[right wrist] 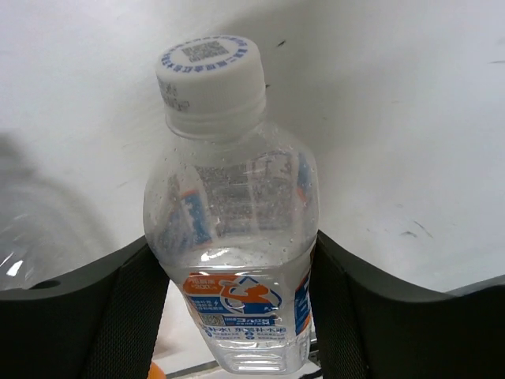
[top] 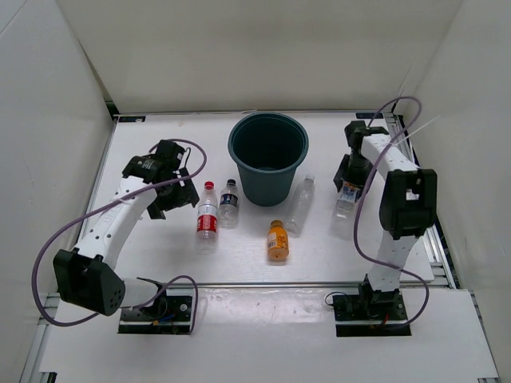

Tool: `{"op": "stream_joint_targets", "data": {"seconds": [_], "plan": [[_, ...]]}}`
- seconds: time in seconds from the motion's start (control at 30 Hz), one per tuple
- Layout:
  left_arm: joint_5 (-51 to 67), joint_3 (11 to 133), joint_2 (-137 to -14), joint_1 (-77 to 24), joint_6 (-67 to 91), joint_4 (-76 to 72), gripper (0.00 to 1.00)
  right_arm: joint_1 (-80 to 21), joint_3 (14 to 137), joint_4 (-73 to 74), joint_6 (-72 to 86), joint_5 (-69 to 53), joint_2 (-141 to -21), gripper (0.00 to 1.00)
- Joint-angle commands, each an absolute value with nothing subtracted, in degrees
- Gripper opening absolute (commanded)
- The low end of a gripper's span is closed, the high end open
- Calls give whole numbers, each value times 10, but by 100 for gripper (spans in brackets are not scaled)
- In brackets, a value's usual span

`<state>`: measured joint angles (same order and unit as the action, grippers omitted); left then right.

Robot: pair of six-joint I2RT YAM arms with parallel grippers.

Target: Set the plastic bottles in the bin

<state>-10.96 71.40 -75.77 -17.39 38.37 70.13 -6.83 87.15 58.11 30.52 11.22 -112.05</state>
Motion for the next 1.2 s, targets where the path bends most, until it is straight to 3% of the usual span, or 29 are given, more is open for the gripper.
{"op": "stream_joint_targets", "data": {"seconds": [0.0, 0.07, 0.27, 0.47, 0.57, 0.63, 0.67, 0.7, 0.87, 1.17], "plan": [[-122, 737, -751, -176, 383, 696, 100, -64, 952, 620, 322, 169, -987, 33], [-122, 729, -751, -176, 388, 696, 100, -64, 1037, 613, 327, 169, -941, 33], [-122, 695, -745, -171, 394, 685, 100, -98, 1295, 602, 359, 91, -977, 33], [-100, 671, -751, -165, 394, 650, 100, -237, 1299, 456, 312, 63, -1017, 33], [-80, 666, -758, -165, 387, 630, 100, -292, 1352, 475, 300, 94, -1077, 42], [-80, 666, -771, -165, 387, 623, 100, -310, 1352, 497, 294, 94, -1084, 60], [-80, 666, -771, -165, 387, 618, 100, -310, 1331, 497, 294, 94, -1084, 70], [-75, 666, -771, -165, 387, 609, 100, -310, 1321, 497, 294, 84, -1065, 100], [-62, 661, -792, -165, 381, 577, 100, -311, 1333, 485, 269, 155, -1005, 100], [-35, 639, -865, -171, 325, 484, 100, -311, 1263, 518, 260, 142, -909, 100]]}}
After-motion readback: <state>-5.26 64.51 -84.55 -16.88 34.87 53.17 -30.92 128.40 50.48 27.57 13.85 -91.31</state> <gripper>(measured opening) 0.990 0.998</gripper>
